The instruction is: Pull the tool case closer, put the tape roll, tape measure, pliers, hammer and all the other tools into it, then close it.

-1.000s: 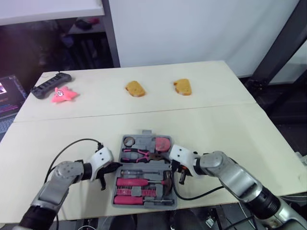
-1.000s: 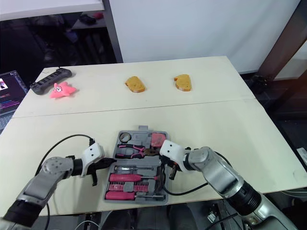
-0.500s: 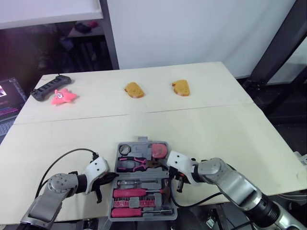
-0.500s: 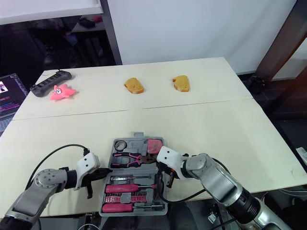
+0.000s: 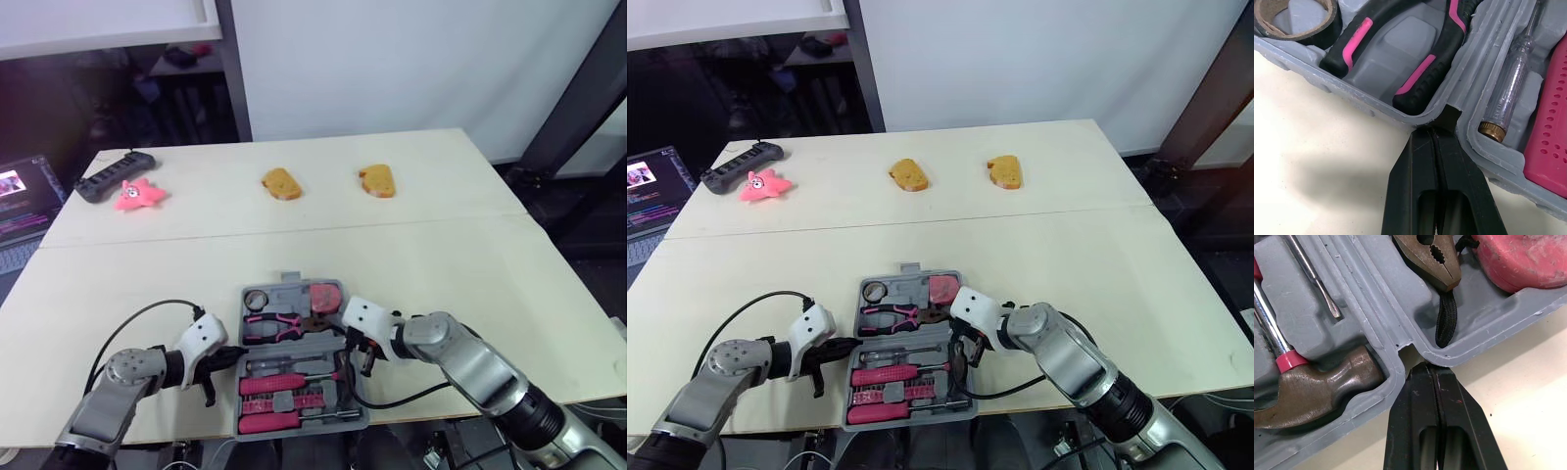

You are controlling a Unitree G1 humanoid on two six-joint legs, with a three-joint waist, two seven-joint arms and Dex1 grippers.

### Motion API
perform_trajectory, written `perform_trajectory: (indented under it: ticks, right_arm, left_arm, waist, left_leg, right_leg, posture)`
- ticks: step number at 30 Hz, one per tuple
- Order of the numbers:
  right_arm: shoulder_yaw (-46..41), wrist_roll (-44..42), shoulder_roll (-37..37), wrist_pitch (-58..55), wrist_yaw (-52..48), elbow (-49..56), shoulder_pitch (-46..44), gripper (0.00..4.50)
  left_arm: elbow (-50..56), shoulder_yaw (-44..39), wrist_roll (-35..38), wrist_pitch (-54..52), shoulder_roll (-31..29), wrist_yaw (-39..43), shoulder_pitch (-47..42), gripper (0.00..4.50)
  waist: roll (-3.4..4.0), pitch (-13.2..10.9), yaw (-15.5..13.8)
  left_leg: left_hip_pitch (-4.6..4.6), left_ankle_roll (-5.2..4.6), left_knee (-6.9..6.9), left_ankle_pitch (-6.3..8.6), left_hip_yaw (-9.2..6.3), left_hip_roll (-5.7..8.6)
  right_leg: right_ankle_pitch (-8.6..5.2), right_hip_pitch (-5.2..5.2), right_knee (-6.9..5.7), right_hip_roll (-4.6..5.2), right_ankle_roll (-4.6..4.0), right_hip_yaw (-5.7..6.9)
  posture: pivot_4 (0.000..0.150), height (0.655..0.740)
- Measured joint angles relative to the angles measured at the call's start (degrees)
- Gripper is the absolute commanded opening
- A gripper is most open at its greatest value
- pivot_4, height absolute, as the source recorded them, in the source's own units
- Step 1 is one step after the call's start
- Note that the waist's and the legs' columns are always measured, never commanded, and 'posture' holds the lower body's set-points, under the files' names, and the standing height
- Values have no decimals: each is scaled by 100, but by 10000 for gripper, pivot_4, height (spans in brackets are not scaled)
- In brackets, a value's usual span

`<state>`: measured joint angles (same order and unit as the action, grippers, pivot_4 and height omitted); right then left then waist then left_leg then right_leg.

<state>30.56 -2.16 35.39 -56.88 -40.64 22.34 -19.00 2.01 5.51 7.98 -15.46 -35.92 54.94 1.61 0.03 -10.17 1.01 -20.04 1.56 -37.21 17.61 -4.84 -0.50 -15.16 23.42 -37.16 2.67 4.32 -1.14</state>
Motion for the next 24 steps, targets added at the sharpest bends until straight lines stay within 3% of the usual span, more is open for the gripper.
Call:
perform_trajectory:
  ticks: [9,24]
  right_arm:
    - [-33,29,33,-67,-11,22,2,236]
    - [-71,14,109,94,-18,46,61,236]
  left_arm:
    - [-358,100,-65,84,51,89,-388,0]
    - [66,-19,-30,-178,37,-161,-51,0]
  waist:
    - [2,1,-29]
    - [-1,-1,1]
  left_leg:
    - [-2,2,-1,-1,-1,1]
    - [-14,2,1,-1,-3,1]
  right_leg:
    - [0,-1,1,2,0,1]
    - [-1,7,7,3,3,2]
  posture:
    - [1500,7400]
    - [1500,7400]
